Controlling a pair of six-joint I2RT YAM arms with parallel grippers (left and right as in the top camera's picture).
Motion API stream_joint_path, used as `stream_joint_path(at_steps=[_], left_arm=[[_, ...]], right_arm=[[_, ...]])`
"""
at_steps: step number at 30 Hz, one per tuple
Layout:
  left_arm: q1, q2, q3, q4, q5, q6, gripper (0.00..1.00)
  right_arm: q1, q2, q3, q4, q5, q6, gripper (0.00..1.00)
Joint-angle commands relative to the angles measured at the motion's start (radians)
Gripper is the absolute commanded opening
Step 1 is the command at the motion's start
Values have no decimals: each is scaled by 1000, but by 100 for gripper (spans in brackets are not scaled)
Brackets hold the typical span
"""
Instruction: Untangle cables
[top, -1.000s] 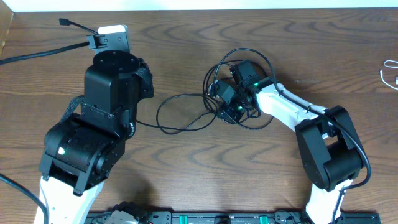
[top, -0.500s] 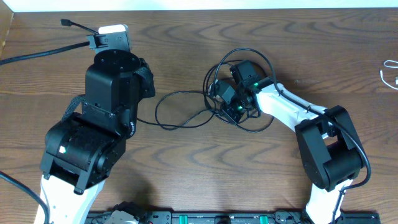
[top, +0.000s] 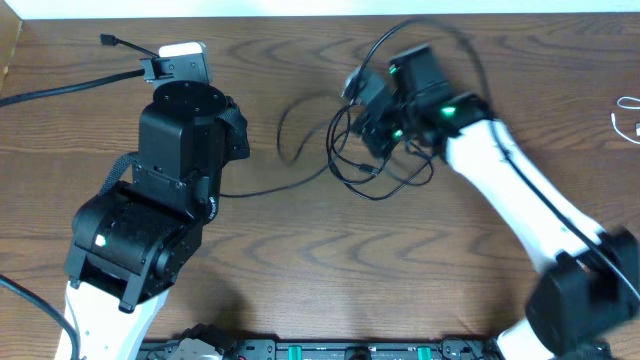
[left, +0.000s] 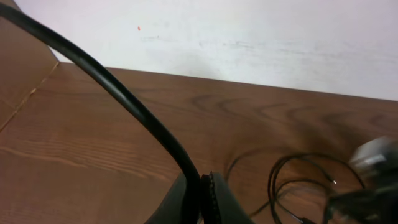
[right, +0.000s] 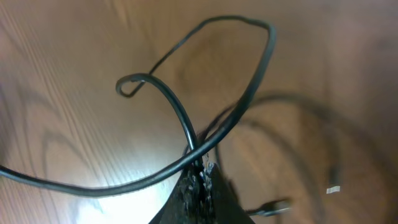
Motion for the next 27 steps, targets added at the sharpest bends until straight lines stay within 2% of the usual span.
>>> stream_joint_path(at_steps=[1, 11, 27], left_arm=[[5, 5, 7, -4, -2, -7, 8], [5, 5, 7, -3, -2, -7, 8], [5, 5, 7, -4, -2, -7, 8]], right_arm=[[-32, -81, 34, -2, 19, 94, 1], [-108, -179, 143, 3, 33, 241, 1], [-113, -185, 536, 18, 58, 251, 1]])
